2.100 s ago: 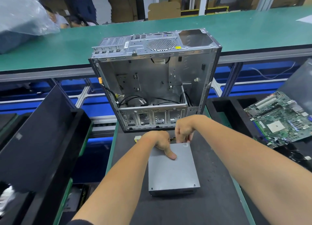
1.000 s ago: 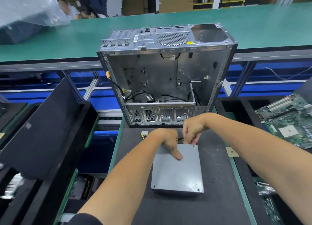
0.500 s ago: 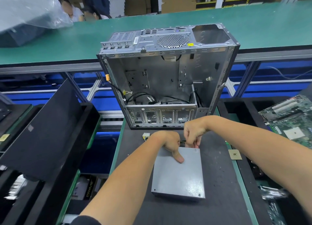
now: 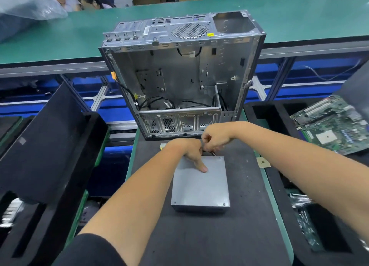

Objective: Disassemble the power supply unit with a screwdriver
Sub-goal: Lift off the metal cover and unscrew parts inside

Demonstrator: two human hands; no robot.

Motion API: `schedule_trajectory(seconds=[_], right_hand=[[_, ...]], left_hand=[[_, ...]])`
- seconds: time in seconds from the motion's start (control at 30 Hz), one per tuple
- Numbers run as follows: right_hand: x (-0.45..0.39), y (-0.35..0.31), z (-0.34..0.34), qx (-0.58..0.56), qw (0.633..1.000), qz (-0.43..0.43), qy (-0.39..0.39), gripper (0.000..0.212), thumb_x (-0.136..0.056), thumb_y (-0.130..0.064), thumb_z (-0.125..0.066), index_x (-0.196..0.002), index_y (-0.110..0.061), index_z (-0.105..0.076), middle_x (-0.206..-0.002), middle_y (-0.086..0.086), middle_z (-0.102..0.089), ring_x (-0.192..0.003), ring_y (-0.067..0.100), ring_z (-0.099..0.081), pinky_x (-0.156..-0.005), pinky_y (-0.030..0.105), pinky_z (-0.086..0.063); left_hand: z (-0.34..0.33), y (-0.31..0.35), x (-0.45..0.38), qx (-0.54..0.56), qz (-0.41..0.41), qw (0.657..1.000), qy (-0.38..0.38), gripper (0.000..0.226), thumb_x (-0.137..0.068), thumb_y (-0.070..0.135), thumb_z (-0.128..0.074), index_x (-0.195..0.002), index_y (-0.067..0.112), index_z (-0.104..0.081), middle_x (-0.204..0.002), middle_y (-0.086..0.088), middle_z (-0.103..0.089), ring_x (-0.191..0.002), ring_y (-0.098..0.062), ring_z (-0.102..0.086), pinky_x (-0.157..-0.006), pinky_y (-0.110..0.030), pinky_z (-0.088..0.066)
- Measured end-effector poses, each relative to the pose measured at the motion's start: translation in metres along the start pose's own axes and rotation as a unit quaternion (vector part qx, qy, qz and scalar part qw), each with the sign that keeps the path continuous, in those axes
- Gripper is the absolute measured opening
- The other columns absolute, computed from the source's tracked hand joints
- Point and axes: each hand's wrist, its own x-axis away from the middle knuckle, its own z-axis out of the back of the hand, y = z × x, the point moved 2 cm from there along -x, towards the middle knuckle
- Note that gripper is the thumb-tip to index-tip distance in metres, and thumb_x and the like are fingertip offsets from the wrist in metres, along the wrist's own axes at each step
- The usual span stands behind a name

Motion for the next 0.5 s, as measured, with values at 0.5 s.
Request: schedule_trajectory(seconds=[0.5], right_hand=[[0.034, -0.037, -0.036, 0.12, 0.992, -0.037, 0.025, 0.027, -0.087, -0.016, -0.059, -0.114, -0.011, -0.063, -0.11, 0.006, -0.063, -0.092, 0.022, -0.052, -0.075, 0.028, -0.039]], left_hand=[[-0.064, 0.014, 0.077, -0.169, -0.109, 0.972, 0.118, 0.123, -0.045, 0.067, -0.082, -0.14, 0.017, -0.023, -0.137, 0.0, -0.027, -0.129, -0.024, -0.023, -0.109, -0.042, -0.023]])
